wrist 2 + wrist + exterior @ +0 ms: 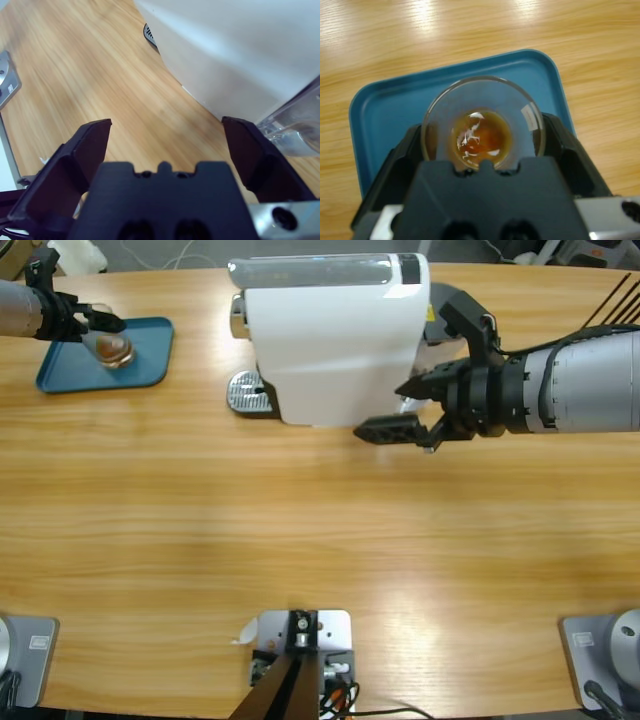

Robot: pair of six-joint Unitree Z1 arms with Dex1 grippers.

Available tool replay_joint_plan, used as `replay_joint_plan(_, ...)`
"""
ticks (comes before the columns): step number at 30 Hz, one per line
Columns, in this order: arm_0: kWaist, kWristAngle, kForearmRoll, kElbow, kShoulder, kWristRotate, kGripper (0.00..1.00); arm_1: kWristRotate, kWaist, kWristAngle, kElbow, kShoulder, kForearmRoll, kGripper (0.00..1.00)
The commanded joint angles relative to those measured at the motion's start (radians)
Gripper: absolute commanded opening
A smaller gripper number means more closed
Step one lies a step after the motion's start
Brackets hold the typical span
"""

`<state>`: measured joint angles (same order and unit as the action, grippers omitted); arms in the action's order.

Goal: Pour coffee

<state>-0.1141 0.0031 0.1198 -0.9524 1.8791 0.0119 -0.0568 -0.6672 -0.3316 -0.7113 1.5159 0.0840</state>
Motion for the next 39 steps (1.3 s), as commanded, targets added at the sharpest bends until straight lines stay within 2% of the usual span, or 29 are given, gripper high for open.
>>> replay_joint_plan(1, 0.005, -0.002, 0.023, 0.05, 0.009, -0.055, 0.991, 0.001, 0.015, -0.018, 0.001, 0.015, -0.017, 1.0)
replay_joint_plan(7, -0.009, 0.001, 0.001, 0.084, -0.179, -0.056, 0.991, 0.002, 0.015, -0.011, -0.009, -0.012, -0.017, 1.0)
replay_joint_plan(11, -0.038, 0.023, -0.133, 0.108, -0.367, -0.056, 0.991, 0.002, 0.015, 0.02, -0.014, -0.042, -0.019, 1.0)
replay_joint_plan(17, -0.271, 0.083, -0.4, 0.125, -0.569, -0.111, 0.991, 0.002, 0.015, 0.023, -0.013, -0.087, -0.039, 1.0)
replay_joint_plan(21, -0.449, 0.119, -0.479, 0.185, -0.658, -0.216, 0.991, 0.004, 0.015, 0.053, -0.01, -0.137, -0.129, 1.0)
replay_joint_plan(23, -0.541, 0.105, -0.479, 0.227, -0.696, -0.217, 0.991, 0.009, 0.012, 0.055, 0.001, -0.172, -0.18, 1.0)
replay_joint_plan(26, -0.615, -0.023, -0.479, 0.291, -0.711, -0.215, 0.991, 0.009, 0.005, 0.056, 0.032, -0.235, -0.223, 1.0)
replay_joint_plan(30, -0.633, -0.148, -0.475, 0.343, -0.729, -0.196, 0.991, 0.009, 0.005, 0.065, 0.077, -0.325, -0.235, 1.0)
replay_joint_plan(39, -0.591, -0.167, -0.465, 0.321, -0.745, -0.139, 0.991, 0.049, -0.04, 0.162, 0.131, -0.372, -0.236, 1.0)
